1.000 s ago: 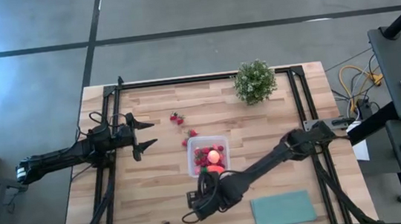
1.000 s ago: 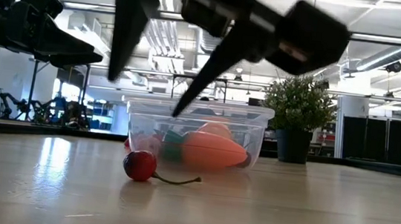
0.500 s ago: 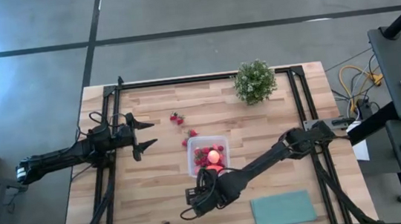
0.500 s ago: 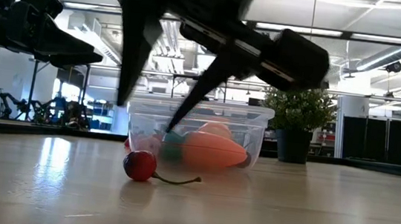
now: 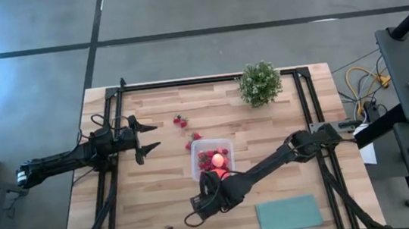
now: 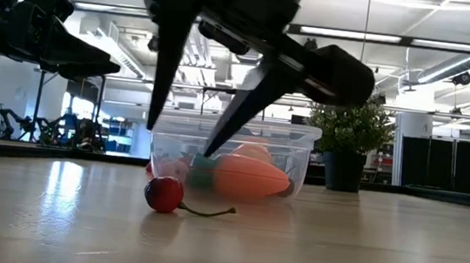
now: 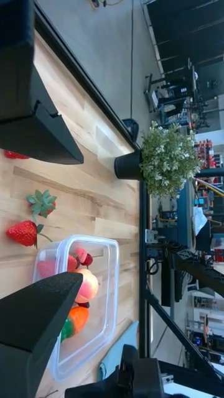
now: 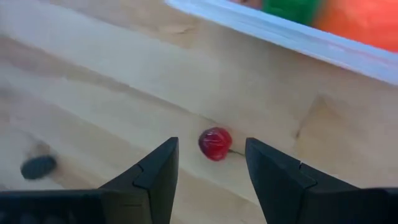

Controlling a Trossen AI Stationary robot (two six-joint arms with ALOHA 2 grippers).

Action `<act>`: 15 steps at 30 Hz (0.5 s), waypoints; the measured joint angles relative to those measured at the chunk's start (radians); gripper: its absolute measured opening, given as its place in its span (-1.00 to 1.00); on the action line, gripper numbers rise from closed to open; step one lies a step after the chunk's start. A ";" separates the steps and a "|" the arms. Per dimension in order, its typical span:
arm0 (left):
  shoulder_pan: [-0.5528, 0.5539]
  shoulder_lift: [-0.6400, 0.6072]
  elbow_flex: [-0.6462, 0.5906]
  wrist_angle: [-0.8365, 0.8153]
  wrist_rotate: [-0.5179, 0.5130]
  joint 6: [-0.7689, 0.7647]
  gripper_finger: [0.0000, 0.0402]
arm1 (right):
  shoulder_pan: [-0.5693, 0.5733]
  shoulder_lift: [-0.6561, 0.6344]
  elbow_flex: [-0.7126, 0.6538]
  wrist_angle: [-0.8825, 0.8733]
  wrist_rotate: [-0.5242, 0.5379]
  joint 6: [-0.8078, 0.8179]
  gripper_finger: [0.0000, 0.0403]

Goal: Pick and placing Produce into tupperware
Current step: Put the cherry into the transparent bin

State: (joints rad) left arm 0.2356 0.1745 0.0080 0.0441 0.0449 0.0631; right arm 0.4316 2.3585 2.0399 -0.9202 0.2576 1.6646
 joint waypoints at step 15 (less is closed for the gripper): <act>0.000 0.000 0.000 0.000 0.000 0.000 0.41 | 0.133 -0.033 0.318 -0.090 0.419 -0.409 -0.12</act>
State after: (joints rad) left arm 0.2352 0.1745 0.0082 0.0441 0.0452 0.0631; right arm 0.5648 2.3259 2.3580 -1.0100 0.6771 1.2556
